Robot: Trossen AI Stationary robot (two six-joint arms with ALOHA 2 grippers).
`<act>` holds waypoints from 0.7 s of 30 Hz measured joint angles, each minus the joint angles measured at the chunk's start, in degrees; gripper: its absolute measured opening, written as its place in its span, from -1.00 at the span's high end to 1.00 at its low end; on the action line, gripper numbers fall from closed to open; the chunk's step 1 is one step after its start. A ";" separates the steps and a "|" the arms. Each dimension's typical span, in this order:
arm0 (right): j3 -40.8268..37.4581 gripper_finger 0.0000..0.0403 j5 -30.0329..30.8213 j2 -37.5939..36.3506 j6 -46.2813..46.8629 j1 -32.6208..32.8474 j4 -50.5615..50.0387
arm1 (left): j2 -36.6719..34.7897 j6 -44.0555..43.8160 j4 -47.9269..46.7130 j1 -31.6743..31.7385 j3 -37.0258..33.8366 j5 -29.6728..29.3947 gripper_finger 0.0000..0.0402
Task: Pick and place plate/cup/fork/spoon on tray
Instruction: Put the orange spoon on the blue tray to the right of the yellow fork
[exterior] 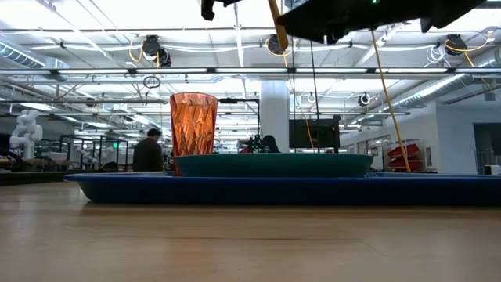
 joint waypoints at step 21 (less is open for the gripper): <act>-0.04 -0.26 9.92 5.52 -2.75 -0.59 5.62 | 0.00 0.43 -0.43 0.00 0.00 -3.61 0.85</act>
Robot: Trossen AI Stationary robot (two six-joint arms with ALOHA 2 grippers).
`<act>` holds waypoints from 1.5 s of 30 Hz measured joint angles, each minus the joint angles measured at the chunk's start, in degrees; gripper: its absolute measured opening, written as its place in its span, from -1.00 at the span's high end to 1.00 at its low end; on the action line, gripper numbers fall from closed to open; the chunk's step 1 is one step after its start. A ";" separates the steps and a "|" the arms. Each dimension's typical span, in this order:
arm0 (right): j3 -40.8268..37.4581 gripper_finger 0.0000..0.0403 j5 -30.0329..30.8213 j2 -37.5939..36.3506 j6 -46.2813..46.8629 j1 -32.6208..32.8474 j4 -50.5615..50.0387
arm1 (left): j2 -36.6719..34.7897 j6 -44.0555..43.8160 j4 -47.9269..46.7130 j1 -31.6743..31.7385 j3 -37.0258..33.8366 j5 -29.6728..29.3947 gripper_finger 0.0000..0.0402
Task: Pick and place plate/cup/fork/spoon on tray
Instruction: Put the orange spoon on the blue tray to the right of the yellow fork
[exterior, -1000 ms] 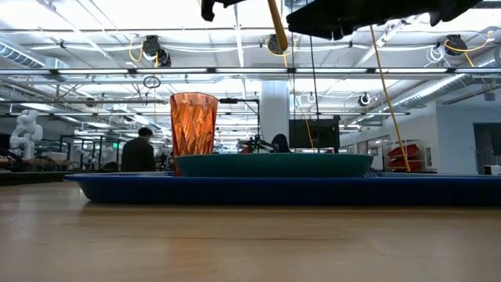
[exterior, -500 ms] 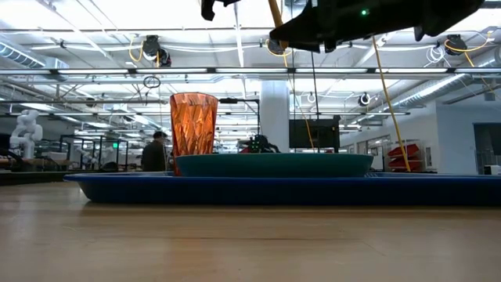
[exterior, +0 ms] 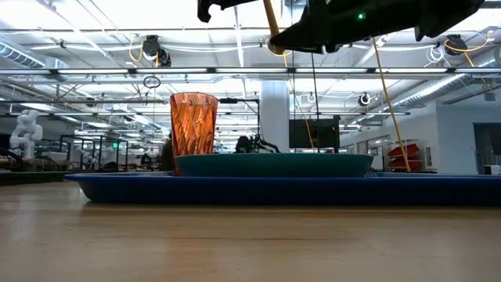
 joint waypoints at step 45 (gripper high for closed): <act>0.02 0.25 9.19 8.68 -14.66 1.93 15.64 | 0.00 0.75 -0.28 -0.05 0.00 -5.54 0.85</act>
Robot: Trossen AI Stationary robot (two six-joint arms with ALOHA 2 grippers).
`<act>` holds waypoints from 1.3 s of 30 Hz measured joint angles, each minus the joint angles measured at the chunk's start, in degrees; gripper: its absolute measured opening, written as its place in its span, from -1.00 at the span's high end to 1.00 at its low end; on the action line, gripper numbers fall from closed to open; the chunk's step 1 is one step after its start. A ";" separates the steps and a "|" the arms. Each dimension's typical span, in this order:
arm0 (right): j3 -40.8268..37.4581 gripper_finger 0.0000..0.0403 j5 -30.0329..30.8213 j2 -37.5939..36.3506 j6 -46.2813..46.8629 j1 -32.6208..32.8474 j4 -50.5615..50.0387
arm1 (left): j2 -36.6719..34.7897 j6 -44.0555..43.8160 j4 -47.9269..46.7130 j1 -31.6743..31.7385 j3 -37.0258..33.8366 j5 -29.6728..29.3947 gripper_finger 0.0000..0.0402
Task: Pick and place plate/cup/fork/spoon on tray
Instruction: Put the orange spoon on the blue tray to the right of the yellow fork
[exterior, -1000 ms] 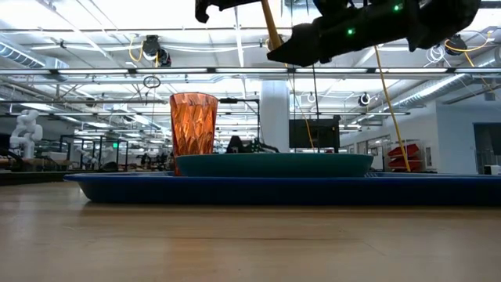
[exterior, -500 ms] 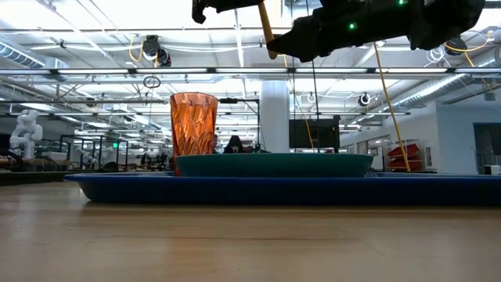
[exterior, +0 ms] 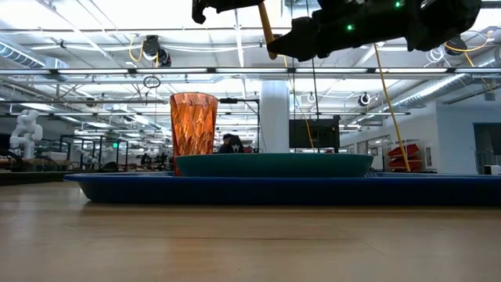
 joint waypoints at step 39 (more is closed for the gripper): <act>0.02 0.96 -1.04 -0.11 2.57 -0.58 -1.64 | 0.00 -0.45 -1.73 -0.60 0.00 -0.06 0.87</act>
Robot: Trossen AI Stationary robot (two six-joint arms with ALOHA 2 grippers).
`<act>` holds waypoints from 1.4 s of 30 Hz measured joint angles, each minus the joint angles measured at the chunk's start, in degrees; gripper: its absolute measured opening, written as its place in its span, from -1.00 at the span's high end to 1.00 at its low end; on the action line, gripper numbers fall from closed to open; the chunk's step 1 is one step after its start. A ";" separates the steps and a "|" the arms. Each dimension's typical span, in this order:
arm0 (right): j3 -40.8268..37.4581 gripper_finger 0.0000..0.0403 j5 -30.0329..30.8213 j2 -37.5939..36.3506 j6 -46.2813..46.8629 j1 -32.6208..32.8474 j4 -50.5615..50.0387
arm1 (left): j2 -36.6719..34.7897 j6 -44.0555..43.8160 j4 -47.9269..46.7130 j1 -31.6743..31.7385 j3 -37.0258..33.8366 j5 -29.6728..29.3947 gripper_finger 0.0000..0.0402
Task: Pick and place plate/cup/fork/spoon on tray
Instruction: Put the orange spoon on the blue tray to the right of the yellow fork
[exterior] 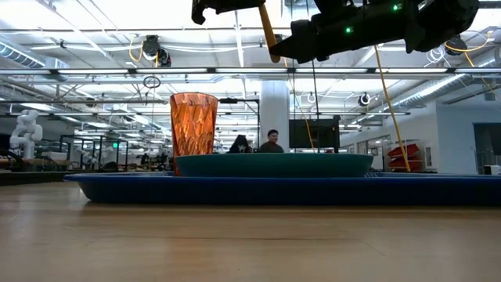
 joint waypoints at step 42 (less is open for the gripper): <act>-0.02 0.97 -13.84 -22.35 23.86 -5.90 -31.71 | 0.00 20.24 -2.79 -3.30 0.02 0.67 0.53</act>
